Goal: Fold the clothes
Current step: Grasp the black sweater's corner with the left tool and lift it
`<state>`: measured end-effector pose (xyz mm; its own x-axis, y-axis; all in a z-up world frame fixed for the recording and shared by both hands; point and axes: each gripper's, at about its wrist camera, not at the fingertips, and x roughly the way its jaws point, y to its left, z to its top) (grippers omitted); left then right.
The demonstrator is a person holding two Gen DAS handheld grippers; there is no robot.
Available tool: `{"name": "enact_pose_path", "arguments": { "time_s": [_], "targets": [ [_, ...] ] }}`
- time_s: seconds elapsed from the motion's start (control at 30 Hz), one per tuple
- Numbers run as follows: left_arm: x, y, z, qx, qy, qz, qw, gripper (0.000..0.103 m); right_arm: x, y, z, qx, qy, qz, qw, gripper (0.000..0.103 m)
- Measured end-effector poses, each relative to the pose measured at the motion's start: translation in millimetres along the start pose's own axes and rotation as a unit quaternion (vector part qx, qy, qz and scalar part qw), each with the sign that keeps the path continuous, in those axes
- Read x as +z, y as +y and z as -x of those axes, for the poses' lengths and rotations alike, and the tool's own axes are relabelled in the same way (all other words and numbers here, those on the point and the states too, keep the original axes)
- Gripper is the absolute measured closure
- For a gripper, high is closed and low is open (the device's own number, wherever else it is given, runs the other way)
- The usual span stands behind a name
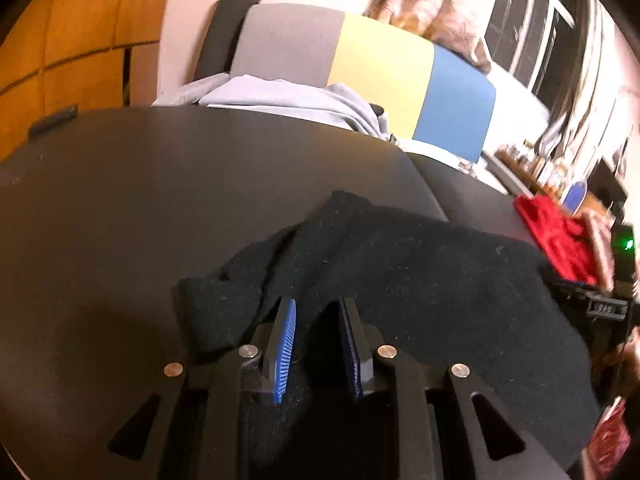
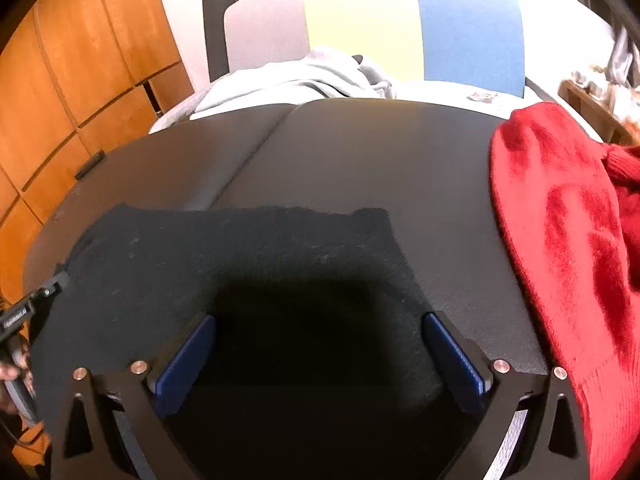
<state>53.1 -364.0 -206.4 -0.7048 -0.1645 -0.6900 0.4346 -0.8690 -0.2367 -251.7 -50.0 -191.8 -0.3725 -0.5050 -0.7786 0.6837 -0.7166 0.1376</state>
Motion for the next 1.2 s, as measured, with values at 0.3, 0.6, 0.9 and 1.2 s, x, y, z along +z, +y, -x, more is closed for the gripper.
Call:
{"name": "enact_pose_path", "arguments": {
  "time_s": [0.3, 0.6, 0.9, 1.2],
  "targets": [
    [32.7, 67.6, 18.6, -0.078, 0.012, 0.156, 0.9846, 0.069, 19.7, -17.2, -11.0, 0.008, -0.007, -0.032, 0.999, 0.000],
    [4.7, 110.9, 37.6, -0.182, 0.071, 0.194, 0.9614, 0.039, 20.6, -18.0, -12.5, 0.016, -0.015, -0.045, 0.999, 0.000],
    [32.9, 77.5, -25.0, -0.211, 0.127, 0.150, 0.9575, 0.039, 16.0, -18.1, -8.9, 0.010, -0.014, -0.042, 0.999, 0.000],
    [39.7, 68.7, -42.6, -0.170, 0.138, 0.160, 0.9626, 0.087, 13.3, -23.4, -5.8, 0.030, -0.023, -0.057, 0.998, 0.000]
  ]
}}
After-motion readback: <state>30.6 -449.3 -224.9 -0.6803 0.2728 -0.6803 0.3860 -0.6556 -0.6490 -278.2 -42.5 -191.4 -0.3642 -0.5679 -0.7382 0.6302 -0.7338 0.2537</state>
